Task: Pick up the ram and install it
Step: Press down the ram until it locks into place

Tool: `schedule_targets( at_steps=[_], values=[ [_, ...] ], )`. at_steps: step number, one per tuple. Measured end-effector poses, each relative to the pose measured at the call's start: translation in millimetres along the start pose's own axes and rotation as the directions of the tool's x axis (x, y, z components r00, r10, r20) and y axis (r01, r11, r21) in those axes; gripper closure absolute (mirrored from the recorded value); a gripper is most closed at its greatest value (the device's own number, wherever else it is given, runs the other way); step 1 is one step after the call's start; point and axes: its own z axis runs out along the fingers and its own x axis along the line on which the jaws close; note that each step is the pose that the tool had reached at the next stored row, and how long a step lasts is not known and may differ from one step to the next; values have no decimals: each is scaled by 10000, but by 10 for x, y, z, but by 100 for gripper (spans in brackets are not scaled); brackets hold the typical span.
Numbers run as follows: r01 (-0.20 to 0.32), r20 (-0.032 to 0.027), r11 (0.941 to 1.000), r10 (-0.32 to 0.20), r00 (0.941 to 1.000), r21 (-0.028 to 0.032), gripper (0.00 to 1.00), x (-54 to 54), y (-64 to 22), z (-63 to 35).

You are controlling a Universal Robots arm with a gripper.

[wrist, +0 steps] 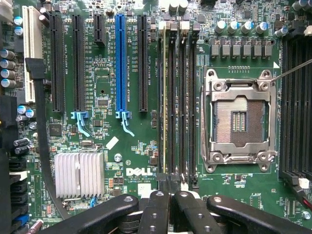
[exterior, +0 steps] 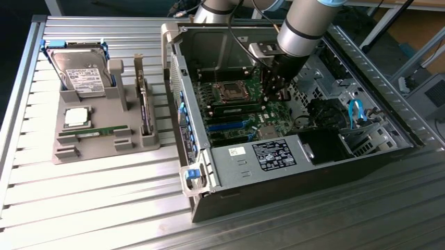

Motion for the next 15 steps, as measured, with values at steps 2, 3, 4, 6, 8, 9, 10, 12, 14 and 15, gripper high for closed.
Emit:
schedule_targets(
  at_steps=[2, 3, 4, 6, 8, 9, 10, 12, 14, 15],
  values=[
    [0, 3, 10000, 0, 10000, 1, 90, 0, 0, 2],
    [0, 3, 10000, 0, 10000, 1, 90, 0, 0, 2],
    [0, 3, 10000, 0, 10000, 1, 90, 0, 0, 4],
    [0, 1, 10000, 0, 10000, 0, 90, 1, 0, 8],
    [-1, 2, 10000, 1, 10000, 0, 90, 1, 0, 12],
    [-1, 1, 10000, 1, 10000, 0, 90, 1, 0, 12],
    [-1, 3, 10000, 1, 10000, 1, 90, 1, 0, 13],
    [0, 4, 10000, 0, 10000, 1, 90, 1, 0, 13],
    [0, 4, 10000, 0, 10000, 1, 90, 1, 0, 13],
    [0, 4, 10000, 0, 10000, 1, 90, 1, 0, 12]
  ],
)
